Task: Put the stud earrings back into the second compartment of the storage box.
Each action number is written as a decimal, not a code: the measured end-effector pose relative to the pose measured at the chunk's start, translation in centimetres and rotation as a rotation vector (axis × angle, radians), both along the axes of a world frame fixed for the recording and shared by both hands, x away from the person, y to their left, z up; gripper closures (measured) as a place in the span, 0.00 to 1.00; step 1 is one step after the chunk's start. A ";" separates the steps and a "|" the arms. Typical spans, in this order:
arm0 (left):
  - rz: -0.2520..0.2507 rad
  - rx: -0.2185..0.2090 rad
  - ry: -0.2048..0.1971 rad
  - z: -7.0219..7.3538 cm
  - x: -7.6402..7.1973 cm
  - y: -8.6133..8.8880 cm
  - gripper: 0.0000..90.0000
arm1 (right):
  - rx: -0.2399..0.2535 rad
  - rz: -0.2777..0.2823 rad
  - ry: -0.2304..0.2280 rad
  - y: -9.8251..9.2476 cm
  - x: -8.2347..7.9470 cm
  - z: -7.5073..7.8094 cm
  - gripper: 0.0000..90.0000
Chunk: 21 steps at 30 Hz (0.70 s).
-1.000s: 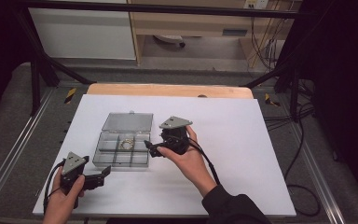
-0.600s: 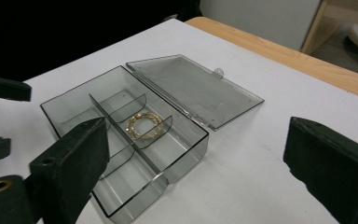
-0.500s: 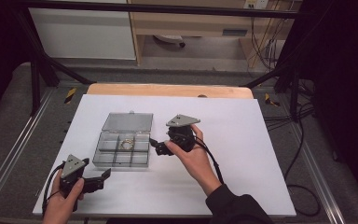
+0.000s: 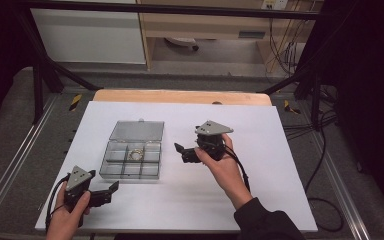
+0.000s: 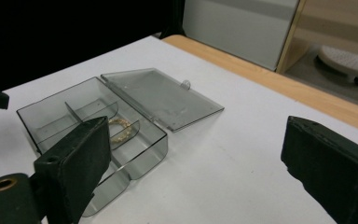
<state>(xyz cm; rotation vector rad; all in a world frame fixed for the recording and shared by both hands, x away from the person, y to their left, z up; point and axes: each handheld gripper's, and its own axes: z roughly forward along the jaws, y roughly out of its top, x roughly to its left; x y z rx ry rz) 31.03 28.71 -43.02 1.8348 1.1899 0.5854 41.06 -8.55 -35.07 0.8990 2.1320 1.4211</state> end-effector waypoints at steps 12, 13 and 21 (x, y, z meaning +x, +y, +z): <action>-0.002 -0.003 0.001 -0.1 0.0 0.1 0.07 | 0.037 -0.071 0.005 -4.3 -0.1 0.2 0.07; -0.005 -0.001 0.001 -0.1 0.0 0.0 0.07 | 0.044 -0.081 0.006 -4.7 -0.1 0.2 0.07; 0.000 0.001 0.008 -0.2 0.1 -0.1 0.07 | 0.090 -0.120 -0.008 -7.8 -0.6 -0.2 0.10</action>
